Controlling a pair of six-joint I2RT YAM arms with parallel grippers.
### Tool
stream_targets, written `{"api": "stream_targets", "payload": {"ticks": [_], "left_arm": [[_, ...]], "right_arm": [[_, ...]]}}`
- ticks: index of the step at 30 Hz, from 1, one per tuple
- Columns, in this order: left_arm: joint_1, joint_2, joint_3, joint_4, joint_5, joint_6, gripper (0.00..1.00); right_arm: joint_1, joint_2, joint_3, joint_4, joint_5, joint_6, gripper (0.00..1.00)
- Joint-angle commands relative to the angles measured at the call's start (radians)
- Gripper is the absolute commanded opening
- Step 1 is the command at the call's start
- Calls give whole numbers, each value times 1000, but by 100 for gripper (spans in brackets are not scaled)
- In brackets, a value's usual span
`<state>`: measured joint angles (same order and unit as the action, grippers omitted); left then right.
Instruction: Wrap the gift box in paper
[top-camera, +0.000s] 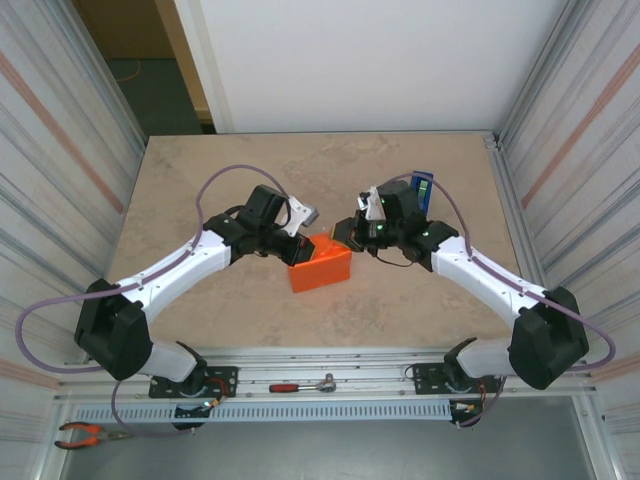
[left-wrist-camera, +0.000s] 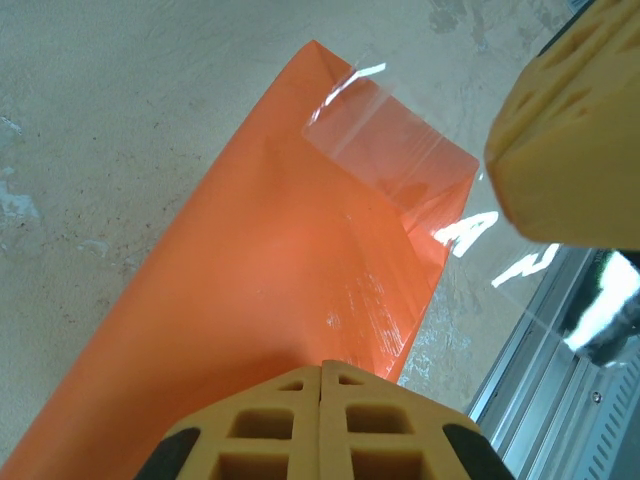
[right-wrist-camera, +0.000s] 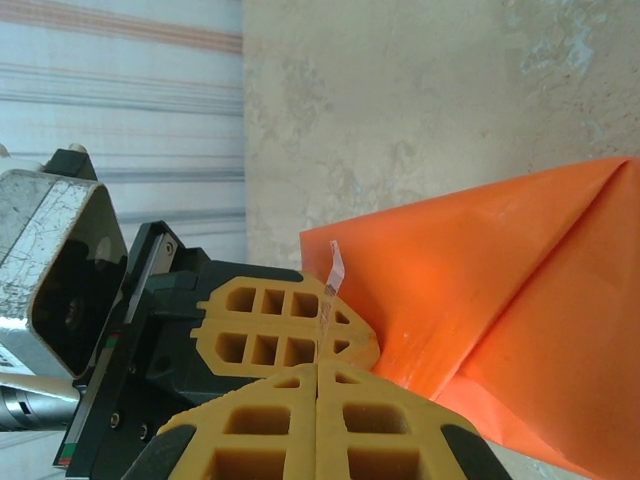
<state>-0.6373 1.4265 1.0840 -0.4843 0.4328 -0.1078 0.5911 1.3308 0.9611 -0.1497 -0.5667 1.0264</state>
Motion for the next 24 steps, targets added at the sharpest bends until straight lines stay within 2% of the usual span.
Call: {"api": "stream_targets", "payload": {"ticks": [1, 18, 24], "left_arm": [[-27, 74, -62, -101, -39, 18, 4], [-27, 74, -61, -101, -37, 20, 4], [-28, 73, -61, -100, -37, 20, 4]], "right_arm": [[17, 21, 4, 30, 22, 29, 0], [45, 79, -28, 62, 30, 27, 0], [51, 114, -53, -5, 63, -48, 0]]}}
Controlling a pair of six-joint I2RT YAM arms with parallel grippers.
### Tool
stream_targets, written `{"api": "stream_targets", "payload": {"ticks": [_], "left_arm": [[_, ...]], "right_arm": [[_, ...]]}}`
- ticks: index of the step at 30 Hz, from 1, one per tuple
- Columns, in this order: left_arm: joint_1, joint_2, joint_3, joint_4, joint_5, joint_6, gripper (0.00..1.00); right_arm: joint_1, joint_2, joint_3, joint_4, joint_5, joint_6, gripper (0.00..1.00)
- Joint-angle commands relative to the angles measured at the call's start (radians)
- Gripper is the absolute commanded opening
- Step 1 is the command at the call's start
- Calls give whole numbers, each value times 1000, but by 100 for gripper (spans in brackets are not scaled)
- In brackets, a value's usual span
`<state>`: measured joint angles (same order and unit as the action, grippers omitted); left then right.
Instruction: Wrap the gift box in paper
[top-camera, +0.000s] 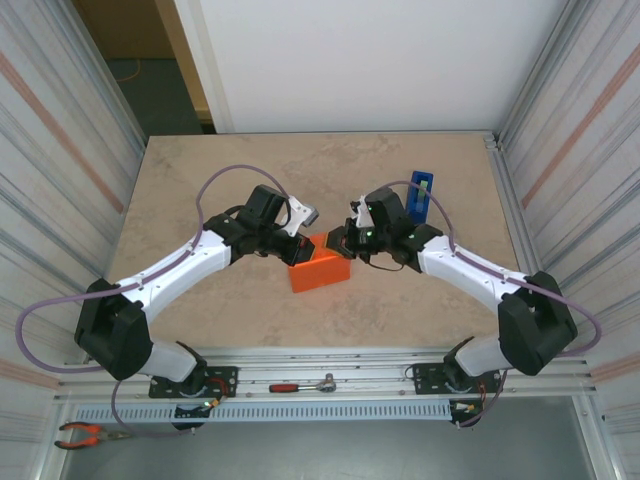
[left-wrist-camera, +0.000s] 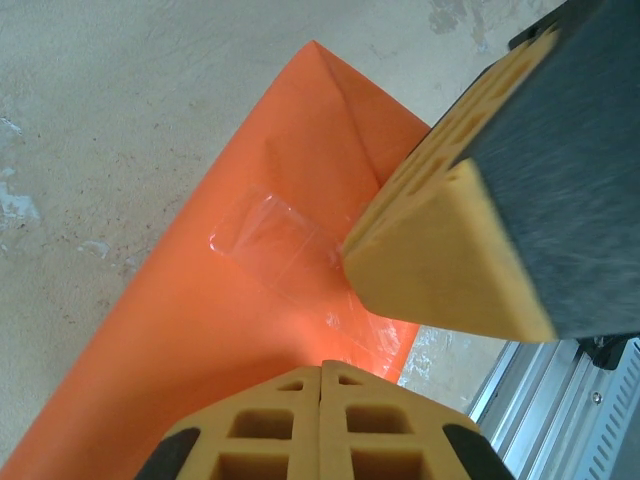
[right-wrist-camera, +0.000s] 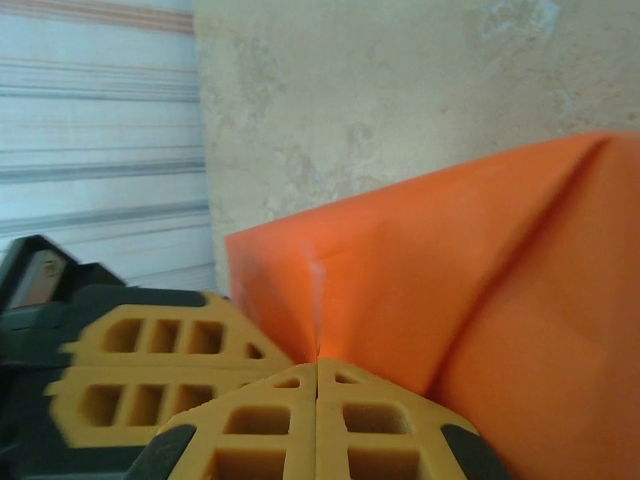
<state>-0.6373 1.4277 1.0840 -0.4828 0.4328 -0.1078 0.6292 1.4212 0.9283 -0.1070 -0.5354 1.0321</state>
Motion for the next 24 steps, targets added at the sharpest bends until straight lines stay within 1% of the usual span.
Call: {"api": "stream_targets", "payload": {"ticks": [1, 6, 10, 14, 19, 24], "left_arm": [[-28, 71, -62, -102, -37, 19, 4], [-27, 71, -62, -99, -35, 18, 4], [-25, 69, -61, -91, -22, 7, 4], [-3, 57, -38, -85, 35, -25, 4], [68, 7, 14, -44, 143, -100, 4], [80, 13, 108, -40, 170, -123, 4]], "right_arm": [[17, 27, -16, -78, 48, -79, 0], [44, 40, 22, -214, 131, -182, 0], [66, 58, 48, -279, 183, -239, 0], [88, 72, 61, -325, 224, -273, 0], [113, 82, 64, -359, 261, -291, 0], [119, 86, 59, -361, 262, -288, 0]]}}
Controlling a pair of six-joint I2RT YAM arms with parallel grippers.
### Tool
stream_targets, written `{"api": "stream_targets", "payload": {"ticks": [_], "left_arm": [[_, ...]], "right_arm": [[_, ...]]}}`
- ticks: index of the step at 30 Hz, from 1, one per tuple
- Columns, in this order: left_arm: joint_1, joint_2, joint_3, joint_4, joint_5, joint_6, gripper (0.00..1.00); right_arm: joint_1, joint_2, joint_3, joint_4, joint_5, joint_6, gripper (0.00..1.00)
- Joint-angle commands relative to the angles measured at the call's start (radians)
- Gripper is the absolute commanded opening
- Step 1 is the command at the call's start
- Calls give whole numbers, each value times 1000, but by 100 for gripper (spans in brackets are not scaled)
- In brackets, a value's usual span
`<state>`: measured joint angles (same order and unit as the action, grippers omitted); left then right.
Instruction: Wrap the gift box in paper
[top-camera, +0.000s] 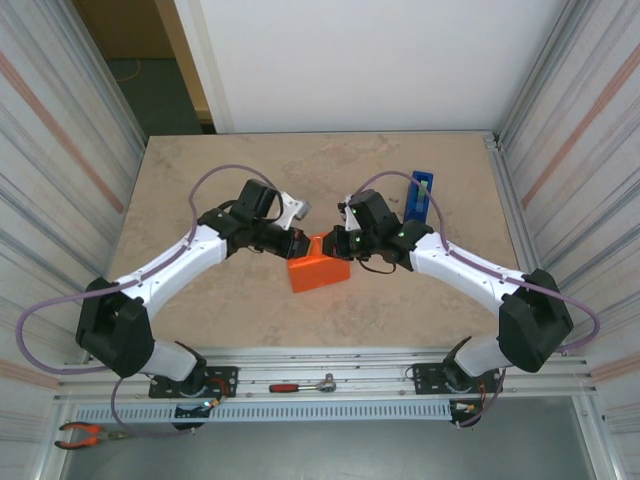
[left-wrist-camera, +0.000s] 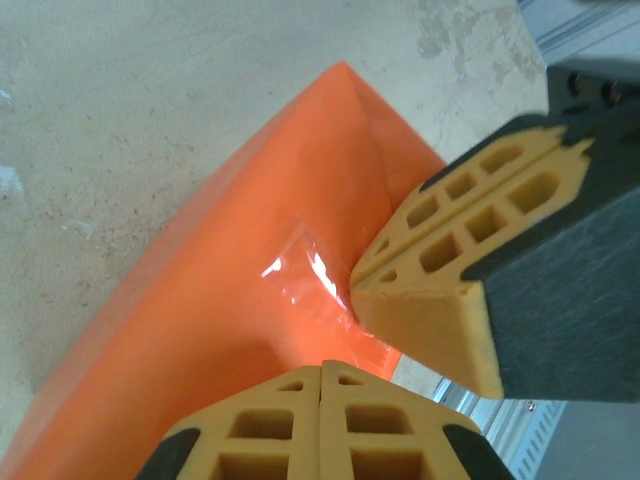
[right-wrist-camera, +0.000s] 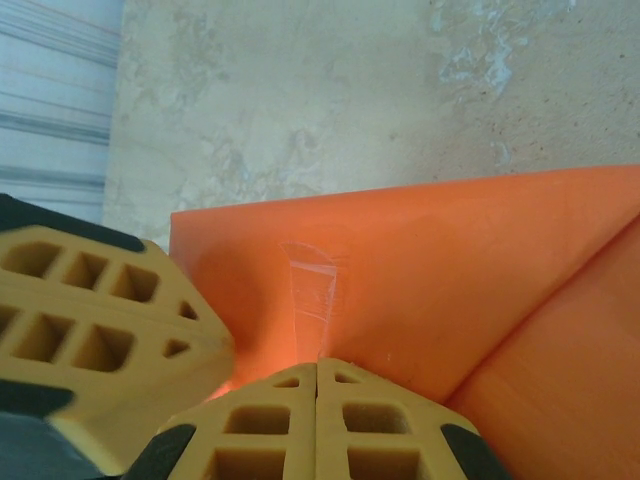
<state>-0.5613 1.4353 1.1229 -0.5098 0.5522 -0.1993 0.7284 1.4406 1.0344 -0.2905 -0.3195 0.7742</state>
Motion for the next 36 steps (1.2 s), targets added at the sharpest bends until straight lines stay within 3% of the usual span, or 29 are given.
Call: {"api": "stream_targets", "payload": {"ticks": [1, 13, 25, 36], "left_arm": [[5, 14, 83, -10, 56, -38, 4], [-27, 118, 97, 72, 51, -79, 2], [-27, 145, 38, 105, -27, -97, 0], [-28, 173, 154, 70, -25, -85, 0]], "right_arm": [[19, 67, -49, -177, 44, -29, 0], [23, 66, -76, -148, 34, -12, 0], [23, 71, -85, -136, 22, -7, 0], [24, 67, -99, -127, 22, 1, 0]]}}
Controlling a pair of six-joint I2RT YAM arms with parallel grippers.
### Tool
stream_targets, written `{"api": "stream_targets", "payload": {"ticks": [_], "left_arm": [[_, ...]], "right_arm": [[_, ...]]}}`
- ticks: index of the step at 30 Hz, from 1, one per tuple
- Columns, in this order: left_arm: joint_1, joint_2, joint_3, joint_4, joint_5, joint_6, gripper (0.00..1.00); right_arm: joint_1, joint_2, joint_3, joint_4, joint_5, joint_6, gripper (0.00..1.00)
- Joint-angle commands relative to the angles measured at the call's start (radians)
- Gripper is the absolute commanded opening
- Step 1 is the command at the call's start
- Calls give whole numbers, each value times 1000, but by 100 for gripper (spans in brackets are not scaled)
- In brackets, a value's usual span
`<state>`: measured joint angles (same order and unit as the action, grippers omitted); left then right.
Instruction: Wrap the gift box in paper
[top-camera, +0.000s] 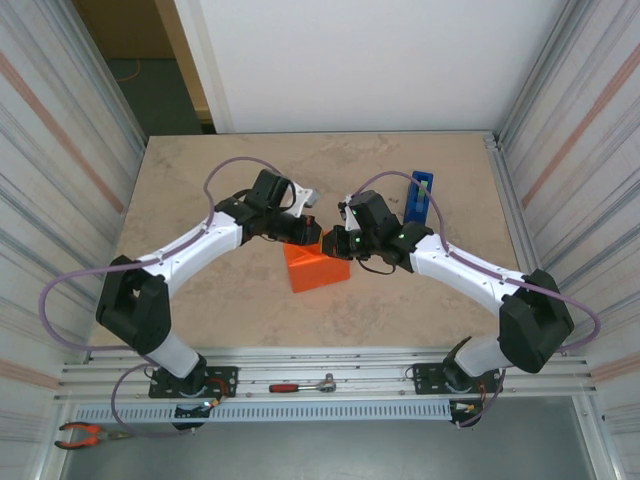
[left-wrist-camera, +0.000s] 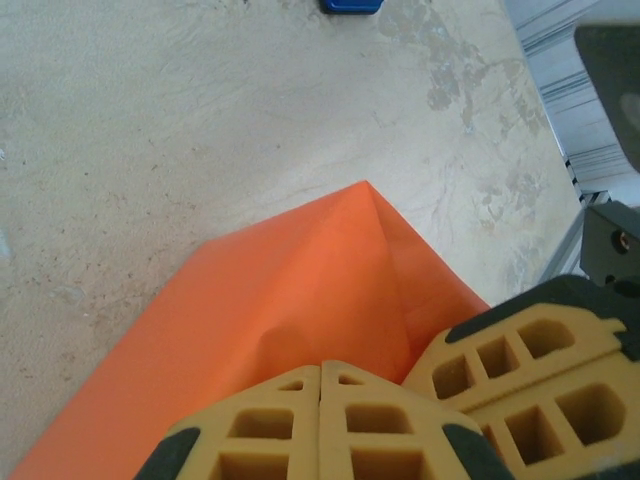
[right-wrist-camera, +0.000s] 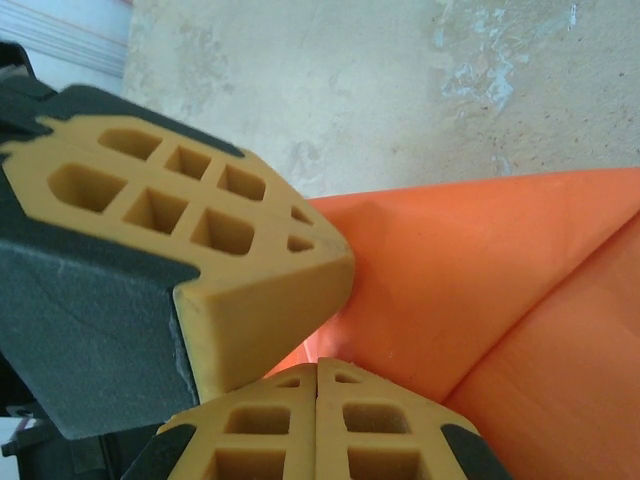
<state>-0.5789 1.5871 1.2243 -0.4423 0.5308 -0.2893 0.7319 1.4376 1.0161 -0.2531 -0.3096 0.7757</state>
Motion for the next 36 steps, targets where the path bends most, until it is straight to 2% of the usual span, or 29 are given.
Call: {"api": "stream_targets", "payload": {"ticks": [1, 10, 18, 27, 36], "left_arm": [[-10, 26, 56, 4, -1, 0, 0], [-31, 68, 40, 25, -17, -12, 0], [-10, 45, 28, 4, -63, 14, 0], [66, -41, 64, -83, -110, 85, 0], [50, -180, -18, -87, -68, 93, 2]], "right_arm": [[21, 68, -82, -164, 12, 1, 0], [21, 68, -88, -156, 10, 5, 0], [21, 76, -90, -150, 6, 6, 0], [21, 82, -86, -152, 10, 10, 0], [22, 80, -90, -151, 12, 16, 0]]}}
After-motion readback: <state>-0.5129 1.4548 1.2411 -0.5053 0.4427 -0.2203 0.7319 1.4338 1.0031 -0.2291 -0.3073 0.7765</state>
